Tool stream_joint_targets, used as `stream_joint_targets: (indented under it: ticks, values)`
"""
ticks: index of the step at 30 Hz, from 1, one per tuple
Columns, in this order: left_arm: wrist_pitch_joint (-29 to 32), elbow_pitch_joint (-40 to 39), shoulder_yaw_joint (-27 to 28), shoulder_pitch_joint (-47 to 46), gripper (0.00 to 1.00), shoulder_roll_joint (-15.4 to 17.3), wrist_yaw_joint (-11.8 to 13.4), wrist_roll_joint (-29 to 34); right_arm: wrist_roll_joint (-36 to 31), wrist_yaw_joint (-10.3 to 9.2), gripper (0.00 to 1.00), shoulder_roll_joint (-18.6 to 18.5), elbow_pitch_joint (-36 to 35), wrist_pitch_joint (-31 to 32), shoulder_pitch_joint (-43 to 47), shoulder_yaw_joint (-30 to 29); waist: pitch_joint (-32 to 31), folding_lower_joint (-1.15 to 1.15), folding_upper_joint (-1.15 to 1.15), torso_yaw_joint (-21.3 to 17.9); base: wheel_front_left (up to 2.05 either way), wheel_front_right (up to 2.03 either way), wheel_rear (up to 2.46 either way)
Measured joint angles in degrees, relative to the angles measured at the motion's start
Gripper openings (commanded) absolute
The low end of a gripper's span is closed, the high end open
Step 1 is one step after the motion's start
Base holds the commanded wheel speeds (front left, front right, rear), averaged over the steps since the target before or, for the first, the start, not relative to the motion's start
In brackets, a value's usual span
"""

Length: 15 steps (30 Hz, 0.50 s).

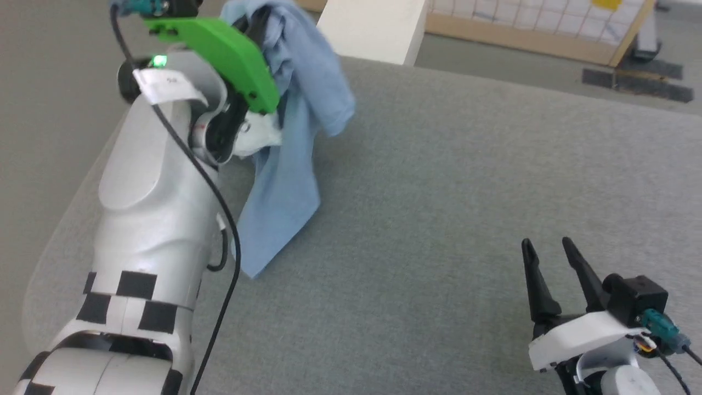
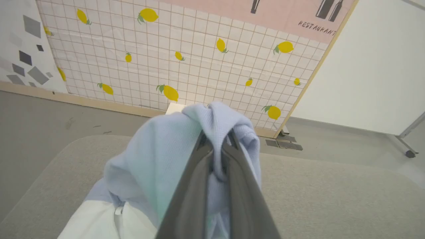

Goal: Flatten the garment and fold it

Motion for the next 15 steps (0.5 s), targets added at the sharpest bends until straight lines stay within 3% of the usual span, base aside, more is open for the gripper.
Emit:
stream_joint_targets:
  ticks: [8, 15]
  values:
    - [4.2, -9.7, -5.4, -0.2, 0.00, -2.0, -0.4, -7.7, 1.7, 0.00, 1.00, 0.0, 4.4, -2.4, 1.5, -0.7, -5.0, 0.00, 0.00, -6.2, 0.00, 0.00, 0.00]
    - [10.6, -12.6, -13.4, 14.6, 0.00, -2.7, 0.2, -10.2, 2.4, 0.00, 1.00, 0.0, 5.6, -3.4, 2.9, -2.5, -7.7, -0.01, 0.00, -12.0, 0.00, 0.00, 0.00]
